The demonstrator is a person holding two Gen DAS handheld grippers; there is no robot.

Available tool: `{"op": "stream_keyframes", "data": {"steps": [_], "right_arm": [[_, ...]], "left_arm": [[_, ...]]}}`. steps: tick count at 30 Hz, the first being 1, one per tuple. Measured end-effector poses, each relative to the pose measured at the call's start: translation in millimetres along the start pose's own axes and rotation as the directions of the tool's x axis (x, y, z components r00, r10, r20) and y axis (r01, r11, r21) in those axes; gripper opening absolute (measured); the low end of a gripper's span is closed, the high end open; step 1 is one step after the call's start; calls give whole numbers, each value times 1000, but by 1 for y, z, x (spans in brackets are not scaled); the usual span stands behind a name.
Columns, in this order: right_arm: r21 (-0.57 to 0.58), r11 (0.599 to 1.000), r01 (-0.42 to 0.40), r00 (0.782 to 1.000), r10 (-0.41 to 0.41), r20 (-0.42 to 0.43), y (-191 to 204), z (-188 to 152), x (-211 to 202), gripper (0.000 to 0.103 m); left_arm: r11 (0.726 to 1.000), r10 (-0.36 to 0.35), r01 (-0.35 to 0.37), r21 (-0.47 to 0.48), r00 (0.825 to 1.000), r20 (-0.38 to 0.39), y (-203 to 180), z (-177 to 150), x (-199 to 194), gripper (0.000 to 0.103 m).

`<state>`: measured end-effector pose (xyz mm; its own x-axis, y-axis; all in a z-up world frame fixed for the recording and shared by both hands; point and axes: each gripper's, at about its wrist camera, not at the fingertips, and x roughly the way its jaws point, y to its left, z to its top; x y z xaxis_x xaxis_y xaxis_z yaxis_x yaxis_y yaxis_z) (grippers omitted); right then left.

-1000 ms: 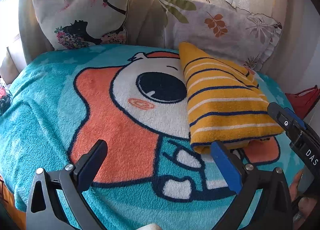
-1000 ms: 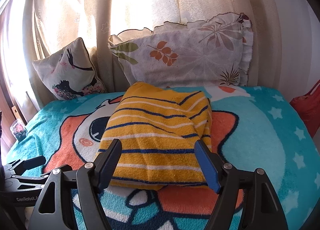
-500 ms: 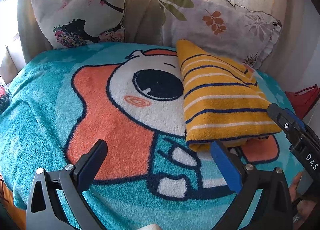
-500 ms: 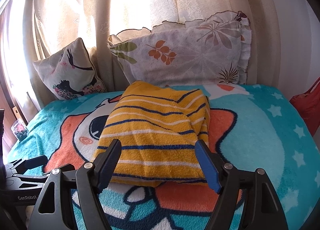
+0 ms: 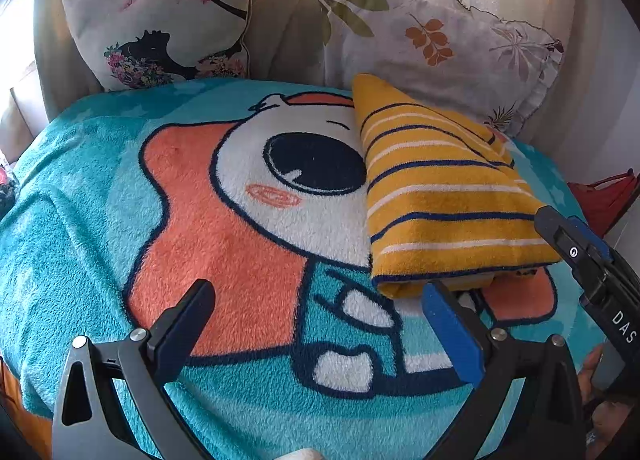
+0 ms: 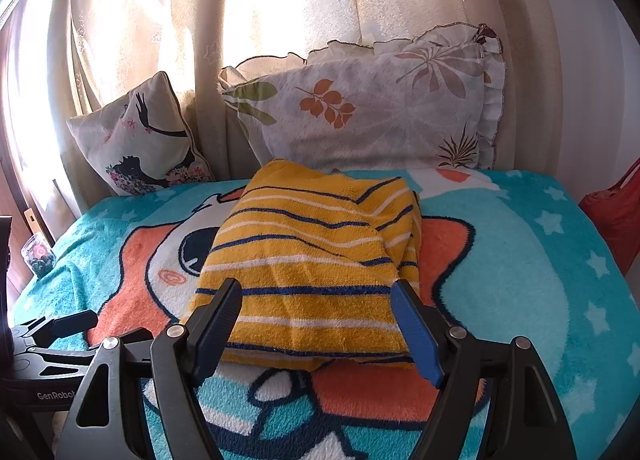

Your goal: Fold small clothes

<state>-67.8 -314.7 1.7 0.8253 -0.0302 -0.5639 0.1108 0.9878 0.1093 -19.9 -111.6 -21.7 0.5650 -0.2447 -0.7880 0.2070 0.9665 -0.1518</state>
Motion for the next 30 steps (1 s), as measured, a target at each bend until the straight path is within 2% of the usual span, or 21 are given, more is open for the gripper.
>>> {"op": "stream_keyframes", "data": {"steps": [7, 9, 12, 16, 18, 20, 21, 22, 25, 28, 30], "right_arm": [[16, 1000, 22, 999, -22, 29, -6, 10, -2, 81], [12, 1000, 1, 999, -2, 39, -5, 17, 2, 81], [8, 997, -80, 997, 80, -2, -1, 32, 20, 81], [36, 982, -188, 980, 190, -66, -7, 58, 59, 81], [64, 968, -244, 958, 251, -137, -14, 66, 93, 81], [103, 959, -264, 933, 281, -223, -22, 69, 132, 80], [112, 965, -237, 933, 259, -250, -26, 69, 151, 77], [108, 973, -204, 942, 225, -247, -30, 71, 162, 77], [88, 987, -136, 959, 153, -238, -31, 82, 174, 78], [55, 991, -122, 974, 130, -185, -19, 95, 152, 77], [40, 983, -182, 976, 185, -118, -7, 101, 126, 76]], "left_arm": [[1000, -15, 14, -18, 1000, -15, 3, -2, 3, 103], [1000, -19, 19, -22, 1000, -18, 2, -2, 4, 103], [1000, -18, 18, -16, 1000, -17, 1, -3, 3, 103], [1000, -22, 22, -13, 1000, -12, 0, -3, 1, 103], [1000, -23, 23, -11, 1000, -17, -1, -4, 2, 103], [1000, -25, 24, -8, 999, -25, -2, -5, 3, 103], [1000, -26, 25, -7, 999, -27, -2, -5, 4, 103], [1000, -26, 26, -5, 999, -27, -2, -5, 3, 103], [1000, -22, 22, -3, 1000, -18, 1, -4, 2, 103], [1000, -22, 22, -14, 1000, -10, 8, -3, 2, 103], [1000, -22, 22, -23, 1000, -8, 11, -1, 3, 103]]}}
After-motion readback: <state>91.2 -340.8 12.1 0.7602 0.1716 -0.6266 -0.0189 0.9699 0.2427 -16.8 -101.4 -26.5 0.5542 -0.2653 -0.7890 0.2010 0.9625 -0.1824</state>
